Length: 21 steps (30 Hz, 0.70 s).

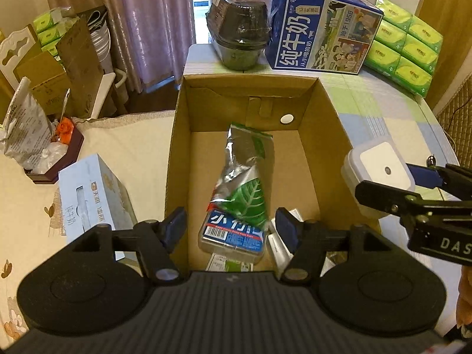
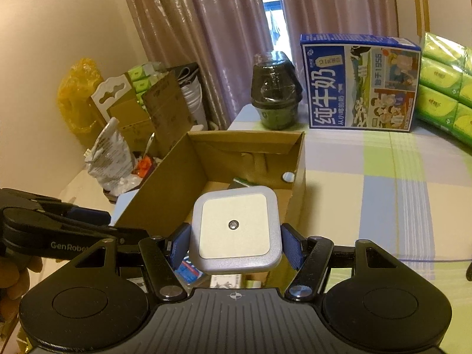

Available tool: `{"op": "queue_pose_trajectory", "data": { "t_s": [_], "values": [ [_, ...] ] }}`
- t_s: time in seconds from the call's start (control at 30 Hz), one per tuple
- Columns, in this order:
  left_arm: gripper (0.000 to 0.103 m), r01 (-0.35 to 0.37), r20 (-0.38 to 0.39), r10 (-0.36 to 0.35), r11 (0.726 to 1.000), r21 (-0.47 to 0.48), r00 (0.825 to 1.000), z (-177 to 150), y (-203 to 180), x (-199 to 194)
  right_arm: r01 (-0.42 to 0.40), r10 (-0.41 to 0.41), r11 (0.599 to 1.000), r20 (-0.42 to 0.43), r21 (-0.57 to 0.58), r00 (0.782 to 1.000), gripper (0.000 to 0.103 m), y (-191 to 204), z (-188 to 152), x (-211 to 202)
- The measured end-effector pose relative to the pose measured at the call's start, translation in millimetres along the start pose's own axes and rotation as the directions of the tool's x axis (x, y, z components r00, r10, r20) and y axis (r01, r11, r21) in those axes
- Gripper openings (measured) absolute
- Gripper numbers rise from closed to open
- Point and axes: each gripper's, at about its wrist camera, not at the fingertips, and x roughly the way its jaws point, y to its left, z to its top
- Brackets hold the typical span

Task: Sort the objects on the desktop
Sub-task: 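Open the left gripper to drop the tea bag into the cardboard box, then open the right gripper to drop the white night light into the box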

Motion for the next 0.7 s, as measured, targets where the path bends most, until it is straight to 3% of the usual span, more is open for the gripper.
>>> {"op": "queue_pose_trajectory", "data": {
  "t_s": [0.57,0.7],
  "values": [
    [0.062,-0.010,-0.007,0.010,0.999,0.038,1.000,-15,-1,-17,-0.016,0.016,1.000,-0.003,0.004,1.000,0.062,16,8,2],
    [0.063,-0.016,-0.003,0.016,0.999,0.037,1.000,-17,2,-17,-0.053,0.053,0.998,0.001,0.043,0.999,0.063,15,12,10]
  ]
}}
